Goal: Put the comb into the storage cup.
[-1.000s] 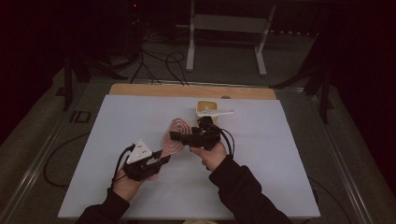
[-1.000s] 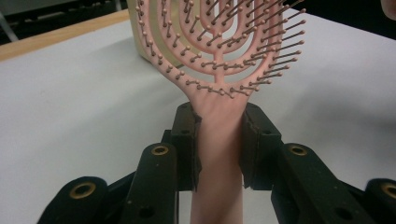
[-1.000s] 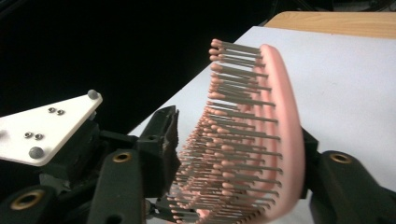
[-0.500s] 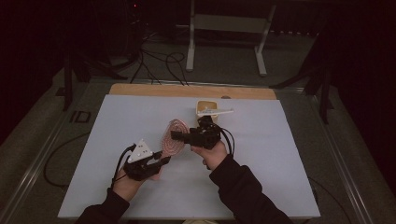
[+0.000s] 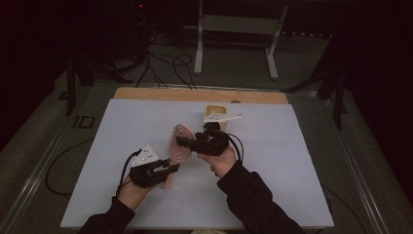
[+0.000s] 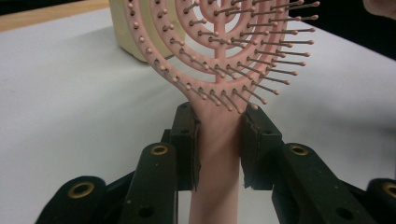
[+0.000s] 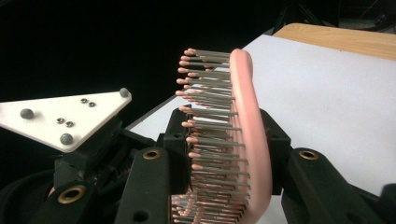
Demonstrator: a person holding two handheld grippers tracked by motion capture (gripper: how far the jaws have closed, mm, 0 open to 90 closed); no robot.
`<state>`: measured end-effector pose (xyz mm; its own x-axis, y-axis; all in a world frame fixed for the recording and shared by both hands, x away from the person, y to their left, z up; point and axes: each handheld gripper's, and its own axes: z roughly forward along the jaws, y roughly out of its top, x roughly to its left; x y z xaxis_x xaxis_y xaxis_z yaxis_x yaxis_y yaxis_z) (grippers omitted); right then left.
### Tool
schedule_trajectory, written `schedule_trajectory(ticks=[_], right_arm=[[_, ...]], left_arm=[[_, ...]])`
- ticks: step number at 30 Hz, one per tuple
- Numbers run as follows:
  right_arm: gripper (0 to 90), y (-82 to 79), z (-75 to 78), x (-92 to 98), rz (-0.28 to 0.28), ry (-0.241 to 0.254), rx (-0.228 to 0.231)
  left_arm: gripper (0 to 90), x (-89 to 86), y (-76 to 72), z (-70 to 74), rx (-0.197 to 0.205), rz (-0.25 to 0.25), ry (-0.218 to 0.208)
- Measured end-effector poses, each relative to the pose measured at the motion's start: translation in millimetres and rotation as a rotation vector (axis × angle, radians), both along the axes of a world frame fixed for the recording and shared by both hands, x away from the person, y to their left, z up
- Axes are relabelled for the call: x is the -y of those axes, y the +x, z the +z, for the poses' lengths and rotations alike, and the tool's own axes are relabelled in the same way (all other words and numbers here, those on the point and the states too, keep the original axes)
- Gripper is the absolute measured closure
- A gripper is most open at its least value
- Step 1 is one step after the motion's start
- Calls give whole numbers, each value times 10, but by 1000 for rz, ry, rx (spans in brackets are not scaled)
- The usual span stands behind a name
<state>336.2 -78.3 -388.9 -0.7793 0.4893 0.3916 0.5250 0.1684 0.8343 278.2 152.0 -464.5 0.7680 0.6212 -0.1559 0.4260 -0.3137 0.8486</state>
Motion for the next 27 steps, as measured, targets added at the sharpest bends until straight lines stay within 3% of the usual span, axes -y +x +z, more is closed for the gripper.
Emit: schedule_trajectory(ticks=[2, 5, 10, 18, 22, 26, 27], right_arm=[[647, 8, 16, 14, -10, 6, 8], [647, 24, 71, 59, -28, 4, 30], [647, 35, 156, 128, -40, -10, 73], [647, 49, 232, 201, -41, -8, 101], [647, 59, 257, 232, -40, -7, 109], [647, 64, 293, 269, -37, -11, 121], [647, 67, 302, 279, -36, -12, 126]], left_arm=[[560, 14, 3, -20, -15, 4, 9], [456, 13, 8, -23, -32, 7, 8], [358, -15, 4, 8, -22, 3, 12], [198, -15, 0, 4, -23, -9, 23], [157, -35, 8, 3, -33, -19, 27], [6, -77, 17, 5, -59, -63, 4], [3, -83, 16, 7, -58, -63, 3]])
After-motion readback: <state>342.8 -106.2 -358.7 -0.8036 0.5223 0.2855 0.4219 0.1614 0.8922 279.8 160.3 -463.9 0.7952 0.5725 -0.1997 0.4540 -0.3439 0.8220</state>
